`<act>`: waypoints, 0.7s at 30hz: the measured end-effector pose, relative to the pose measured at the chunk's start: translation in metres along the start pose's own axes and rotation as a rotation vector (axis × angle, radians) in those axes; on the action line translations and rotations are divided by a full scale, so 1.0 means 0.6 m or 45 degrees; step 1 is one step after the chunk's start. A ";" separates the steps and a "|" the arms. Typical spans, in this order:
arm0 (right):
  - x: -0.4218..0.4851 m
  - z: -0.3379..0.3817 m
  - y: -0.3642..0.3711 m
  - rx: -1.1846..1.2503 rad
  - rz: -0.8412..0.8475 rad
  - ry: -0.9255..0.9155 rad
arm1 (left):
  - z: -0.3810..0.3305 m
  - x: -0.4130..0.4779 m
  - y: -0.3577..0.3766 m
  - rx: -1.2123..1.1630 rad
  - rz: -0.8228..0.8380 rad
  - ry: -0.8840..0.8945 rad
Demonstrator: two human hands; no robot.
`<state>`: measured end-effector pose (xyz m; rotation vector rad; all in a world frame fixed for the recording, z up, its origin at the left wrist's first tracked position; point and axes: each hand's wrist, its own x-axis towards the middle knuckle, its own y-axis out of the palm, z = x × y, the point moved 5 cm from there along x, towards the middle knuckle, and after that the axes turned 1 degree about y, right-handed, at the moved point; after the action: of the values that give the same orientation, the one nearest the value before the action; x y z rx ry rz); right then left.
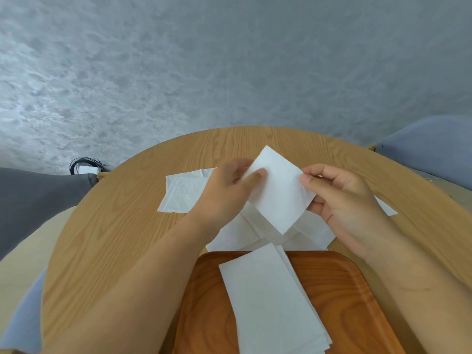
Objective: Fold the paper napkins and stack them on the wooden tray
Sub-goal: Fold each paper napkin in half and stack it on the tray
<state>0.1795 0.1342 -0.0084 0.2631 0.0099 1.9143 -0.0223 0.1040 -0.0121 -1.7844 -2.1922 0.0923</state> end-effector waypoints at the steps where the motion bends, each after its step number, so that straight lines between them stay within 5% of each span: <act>1: 0.000 0.002 0.003 0.042 0.019 0.004 | 0.002 0.000 -0.002 -0.036 0.014 -0.043; 8: -0.008 0.009 0.008 -0.043 0.197 0.097 | -0.016 -0.005 -0.014 -0.191 0.119 -0.013; 15: -0.017 0.000 0.013 -0.386 0.399 0.240 | -0.019 -0.036 0.007 -0.056 0.754 -0.192; 21: -0.035 -0.016 0.032 -0.510 0.643 0.402 | -0.016 -0.049 0.013 0.266 0.961 -0.189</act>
<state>0.1669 0.1091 -0.0191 -0.3400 -0.2475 2.3850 -0.0073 0.0759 -0.0110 -2.4197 -1.4003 0.6061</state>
